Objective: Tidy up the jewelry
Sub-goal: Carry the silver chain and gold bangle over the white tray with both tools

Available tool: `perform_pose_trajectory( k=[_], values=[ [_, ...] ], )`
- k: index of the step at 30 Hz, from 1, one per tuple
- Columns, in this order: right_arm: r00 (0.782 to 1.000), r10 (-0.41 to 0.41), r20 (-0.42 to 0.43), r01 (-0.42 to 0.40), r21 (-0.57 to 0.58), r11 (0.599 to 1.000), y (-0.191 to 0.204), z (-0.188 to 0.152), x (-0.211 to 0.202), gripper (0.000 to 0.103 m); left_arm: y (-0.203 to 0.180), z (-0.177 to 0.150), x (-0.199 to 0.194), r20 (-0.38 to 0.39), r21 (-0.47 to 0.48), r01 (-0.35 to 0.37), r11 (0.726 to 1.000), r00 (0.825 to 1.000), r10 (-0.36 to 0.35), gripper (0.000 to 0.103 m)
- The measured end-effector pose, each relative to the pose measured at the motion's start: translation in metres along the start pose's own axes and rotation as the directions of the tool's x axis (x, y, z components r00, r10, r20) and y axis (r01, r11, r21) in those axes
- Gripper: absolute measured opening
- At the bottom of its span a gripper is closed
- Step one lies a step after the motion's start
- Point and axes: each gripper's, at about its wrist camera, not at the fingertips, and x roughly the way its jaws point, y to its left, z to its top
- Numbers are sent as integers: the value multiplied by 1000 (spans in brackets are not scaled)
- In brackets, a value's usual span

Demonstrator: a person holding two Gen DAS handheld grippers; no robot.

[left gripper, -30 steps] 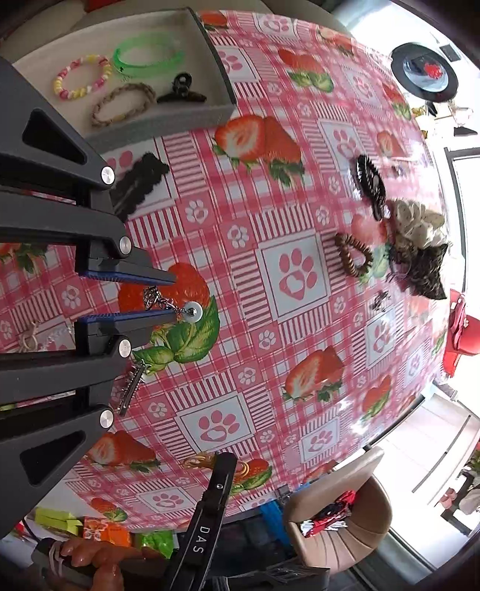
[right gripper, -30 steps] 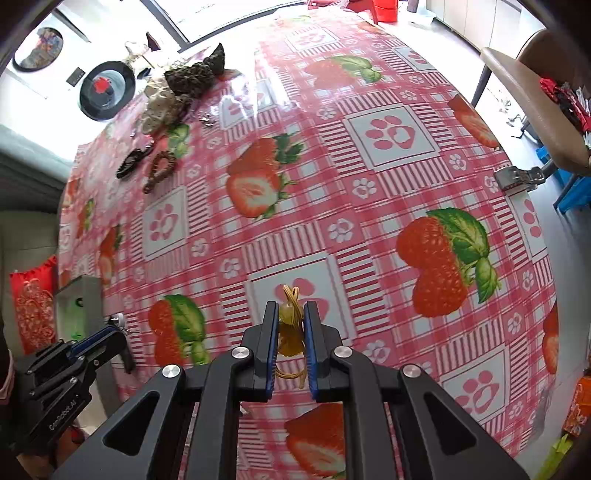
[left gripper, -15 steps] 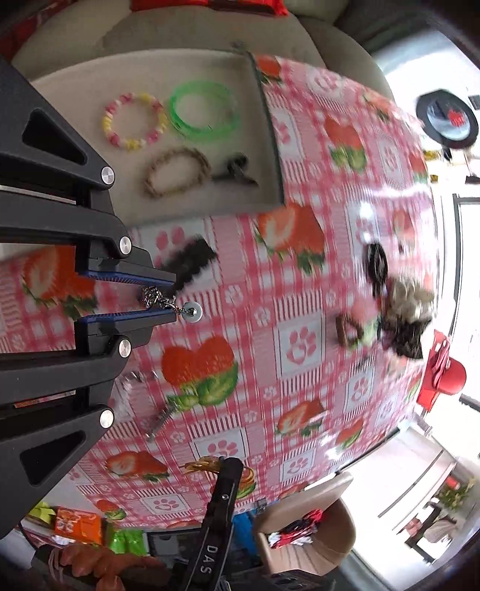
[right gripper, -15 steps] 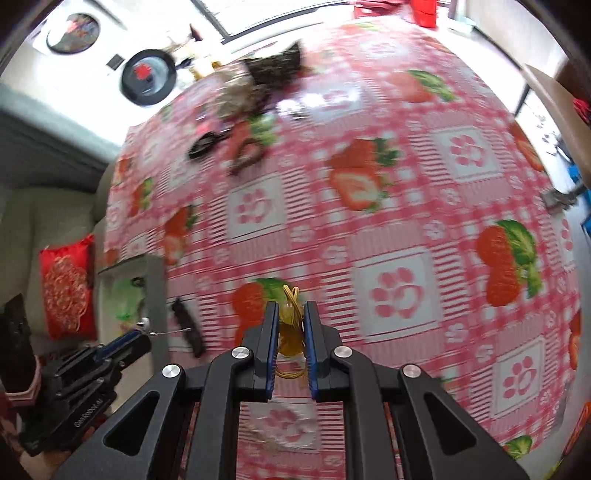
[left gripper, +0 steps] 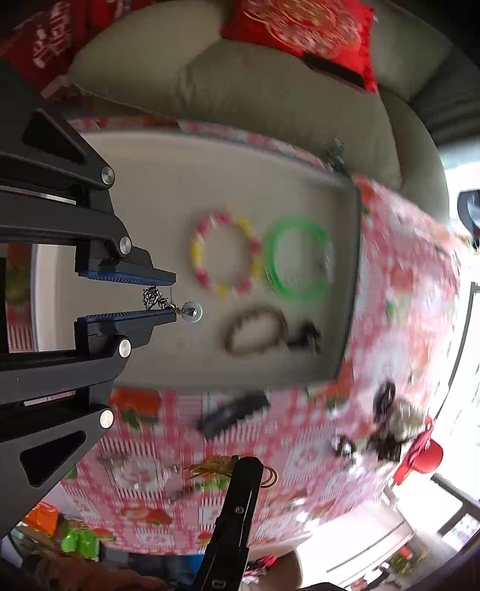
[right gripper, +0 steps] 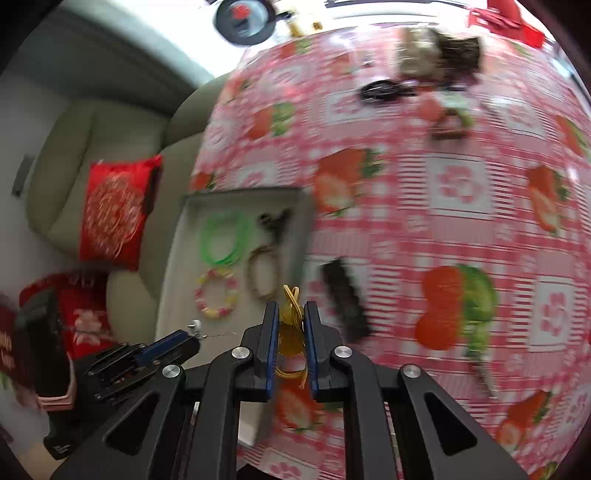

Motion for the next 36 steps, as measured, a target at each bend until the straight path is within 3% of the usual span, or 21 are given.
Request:
perform_pose_trajectory(
  k=[6, 15, 28, 36],
  values=[
    [995, 47, -86, -52, -62, 997, 42, -9, 44, 14, 30, -14, 12, -20, -54, -43, 998, 999, 42, 20],
    [980, -3, -201, -15, -87, 996, 50, -19, 100, 14, 47, -17, 46, -62, -91, -77, 993, 995, 72, 20],
    [981, -93, -173, 75, -106, 991, 37, 9, 121, 14, 44, 22, 64, -15, -56, -116, 992, 993, 115, 20],
    [983, -85, -164, 66, -116, 991, 34, 25, 119, 15, 39, 28, 63, -15, -25, -148, 989, 989, 148, 20]
  ],
)
